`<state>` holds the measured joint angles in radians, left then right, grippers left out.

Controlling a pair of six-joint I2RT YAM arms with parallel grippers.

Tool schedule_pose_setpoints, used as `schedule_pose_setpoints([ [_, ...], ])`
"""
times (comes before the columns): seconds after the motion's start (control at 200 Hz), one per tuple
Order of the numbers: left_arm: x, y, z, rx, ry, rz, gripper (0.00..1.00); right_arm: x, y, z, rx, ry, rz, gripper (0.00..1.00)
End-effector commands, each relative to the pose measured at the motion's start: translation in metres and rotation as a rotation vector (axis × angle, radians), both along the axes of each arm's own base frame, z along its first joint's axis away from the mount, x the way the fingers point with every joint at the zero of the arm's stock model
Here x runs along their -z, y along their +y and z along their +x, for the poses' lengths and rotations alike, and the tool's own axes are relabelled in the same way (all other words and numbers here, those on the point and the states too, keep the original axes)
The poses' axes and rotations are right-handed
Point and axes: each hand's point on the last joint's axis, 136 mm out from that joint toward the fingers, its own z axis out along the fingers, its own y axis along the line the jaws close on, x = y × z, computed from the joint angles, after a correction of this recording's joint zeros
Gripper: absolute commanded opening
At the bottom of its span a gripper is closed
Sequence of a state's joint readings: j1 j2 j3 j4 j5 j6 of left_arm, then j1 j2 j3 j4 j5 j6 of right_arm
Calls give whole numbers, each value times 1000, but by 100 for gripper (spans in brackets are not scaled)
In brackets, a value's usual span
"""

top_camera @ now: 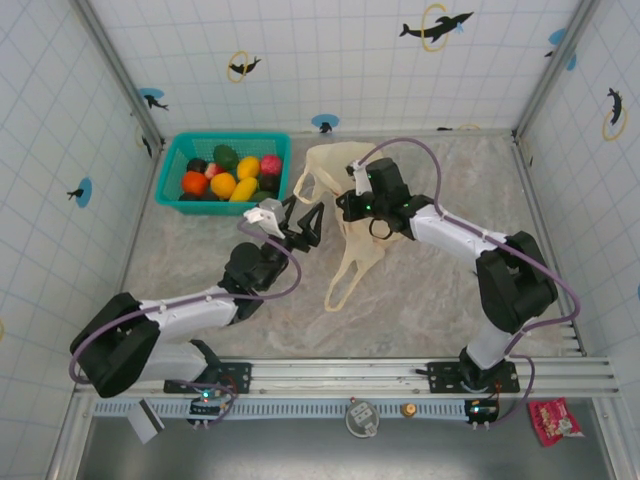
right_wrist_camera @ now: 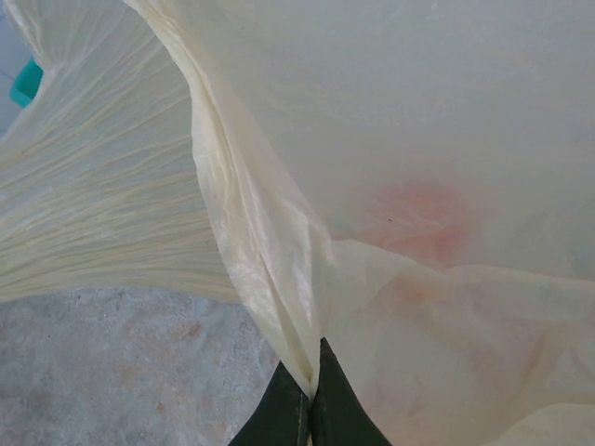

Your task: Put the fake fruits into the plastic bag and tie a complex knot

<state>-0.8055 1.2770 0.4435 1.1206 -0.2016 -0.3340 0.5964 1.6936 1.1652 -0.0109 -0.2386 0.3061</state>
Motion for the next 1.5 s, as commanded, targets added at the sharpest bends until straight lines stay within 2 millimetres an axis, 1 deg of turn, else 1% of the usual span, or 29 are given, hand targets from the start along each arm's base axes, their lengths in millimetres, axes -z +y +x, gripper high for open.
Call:
schedule_pose_setpoints([
  [0.0,-26,-2,2,-20,-81,-30,81,-7,5,-4,-16,-19,28,0],
  [0.105,-28,-4,4,-23,-85,-32,74,-6,5,-4,-16,-17,26,0],
  [0.165,-26,-3,6,-31,-84,-24,66,-7,5,-4,-17,-18,27,0],
  [0.3,-22,4,11,-79,-72,-23,51,-6,6,-7,-25,-16,23,0],
  [0.32,-22,5,11,-91,-87,2,49,-5,6,-7,-24,-16,22,0],
  [0.405,-22,4,11,-93,-92,17,41,-4,6,-8,-26,-15,20,0],
  [0.485,-22,3,10,-87,-97,24,33,-5,6,-7,-25,-18,19,0],
  [0.616,-22,0,8,-64,-95,38,16,-5,5,-7,-24,-19,12,0],
  [0.711,-21,-2,4,-42,-99,52,0,-6,4,-6,-28,-23,0,0],
  [0.796,-21,0,-1,-29,-102,62,0,-5,0,-4,-32,-36,-42,0],
  [0.866,-22,5,-4,-30,-94,61,0,-4,-6,-2,-31,-43,-77,0],
  [0.931,-18,9,-5,-36,-63,60,0,-2,-10,-1,-40,-53,-116,0],
  [0.976,-15,12,-6,-43,-40,52,0,-3,-10,-2,-57,-63,-134,11],
  [1.046,-10,19,-9,-50,-1,20,0,0,-11,-6,-83,-69,-164,24],
  [1.071,-6,22,-9,-56,14,16,0,1,-11,-8,-94,-67,-175,30],
  [1.156,3,29,-11,-69,53,10,0,7,-13,-16,-134,-60,-208,42],
  [1.211,13,33,-11,-84,97,10,0,6,-11,-26,-185,-50,-194,50],
  [1.266,32,38,-8,-114,178,10,0,-1,-7,-36,-231,-55,-151,55],
  [1.301,47,42,-6,-140,241,24,0,-8,-3,-44,-269,-63,-109,58],
  [1.311,49,43,-5,-145,251,19,0,-10,-3,-45,-272,-70,-102,58],
  [1.321,55,44,-5,-153,271,28,0,-11,-3,-45,-271,-75,-96,58],
  [1.331,58,46,-5,-162,285,28,0,-16,0,-50,-292,-77,-70,59],
  [1.391,79,58,-5,-219,350,27,0,-33,5,-58,-330,-99,8,65],
  [1.436,92,72,-6,-280,389,-6,0,-43,8,-59,-339,-104,50,65],
  [1.491,108,88,-7,-351,424,-46,0,-52,13,-52,-319,-100,103,65],
])
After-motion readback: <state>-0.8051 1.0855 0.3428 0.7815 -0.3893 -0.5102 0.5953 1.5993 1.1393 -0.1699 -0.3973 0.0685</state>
